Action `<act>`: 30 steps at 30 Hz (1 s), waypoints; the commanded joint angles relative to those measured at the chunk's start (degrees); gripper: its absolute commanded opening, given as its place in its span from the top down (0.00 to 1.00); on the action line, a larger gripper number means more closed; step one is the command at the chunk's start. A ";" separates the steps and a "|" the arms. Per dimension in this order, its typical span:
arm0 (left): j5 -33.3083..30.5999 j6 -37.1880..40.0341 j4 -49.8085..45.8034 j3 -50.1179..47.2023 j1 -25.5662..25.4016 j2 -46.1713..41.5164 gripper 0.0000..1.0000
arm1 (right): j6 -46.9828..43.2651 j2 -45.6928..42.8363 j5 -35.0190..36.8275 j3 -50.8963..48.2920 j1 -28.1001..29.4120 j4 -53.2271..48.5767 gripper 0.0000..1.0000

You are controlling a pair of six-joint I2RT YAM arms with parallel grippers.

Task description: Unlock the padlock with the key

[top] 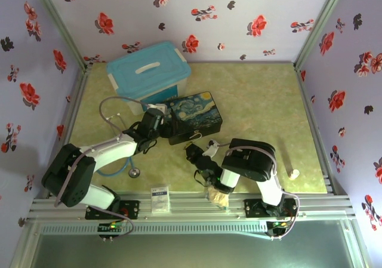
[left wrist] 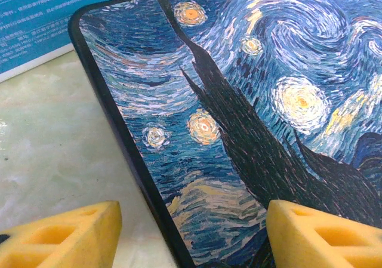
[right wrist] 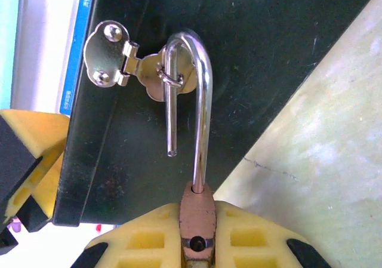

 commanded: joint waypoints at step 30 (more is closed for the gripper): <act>-2.04 -7.13 -7.69 -5.18 0.52 6.79 0.54 | -3.02 -1.31 -2.12 -0.20 -7.27 1.24 1.00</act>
